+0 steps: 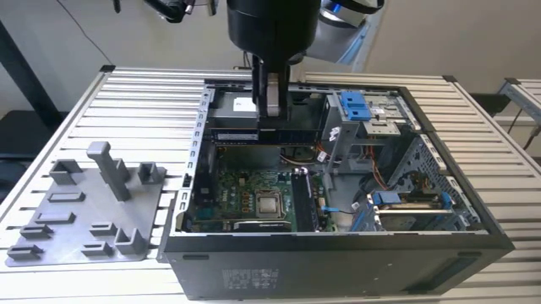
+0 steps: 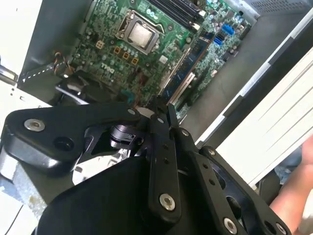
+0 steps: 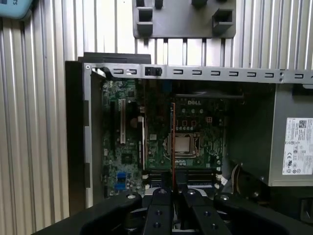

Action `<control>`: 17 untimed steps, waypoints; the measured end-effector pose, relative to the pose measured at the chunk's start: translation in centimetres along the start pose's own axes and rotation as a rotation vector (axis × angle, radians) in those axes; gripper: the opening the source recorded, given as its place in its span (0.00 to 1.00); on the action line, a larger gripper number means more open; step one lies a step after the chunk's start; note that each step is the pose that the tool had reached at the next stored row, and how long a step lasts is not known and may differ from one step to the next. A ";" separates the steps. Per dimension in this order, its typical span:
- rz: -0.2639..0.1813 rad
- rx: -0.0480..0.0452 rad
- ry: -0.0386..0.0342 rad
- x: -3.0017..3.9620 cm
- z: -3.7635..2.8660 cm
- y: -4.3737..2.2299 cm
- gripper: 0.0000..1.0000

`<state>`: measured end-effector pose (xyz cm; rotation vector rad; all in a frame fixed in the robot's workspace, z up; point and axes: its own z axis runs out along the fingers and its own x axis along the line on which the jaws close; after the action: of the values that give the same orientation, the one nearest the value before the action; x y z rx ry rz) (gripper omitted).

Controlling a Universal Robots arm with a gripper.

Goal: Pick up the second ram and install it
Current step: 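Pick up the second ram and move it above second insertion slot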

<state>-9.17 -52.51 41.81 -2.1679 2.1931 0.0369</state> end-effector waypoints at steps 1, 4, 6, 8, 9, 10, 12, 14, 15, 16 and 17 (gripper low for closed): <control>0.000 0.0000 0.0001 0.00 0.00 -0.26 0.14; 0.000 0.0000 0.0000 -0.01 0.03 -1.04 0.14; 0.000 0.0000 0.0000 -0.02 0.04 -1.57 0.14; 0.000 0.0000 0.0000 -0.02 0.05 -2.10 0.14; 0.000 0.0000 0.0000 -0.03 0.06 -2.37 0.14; 0.000 0.0000 0.0000 -0.03 0.07 -2.64 0.14; 0.000 0.0000 0.0001 -0.03 0.07 -3.21 0.14; 0.000 0.0000 0.0000 -0.04 0.09 -3.76 0.14; 0.000 0.0000 0.0000 -0.04 0.10 -4.01 0.14; 0.000 0.0000 0.0000 -0.04 0.10 -4.31 0.14; 0.000 0.0000 0.0000 -0.04 0.11 -4.58 0.14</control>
<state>-4.59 -52.53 41.81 -2.1678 2.1932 0.0369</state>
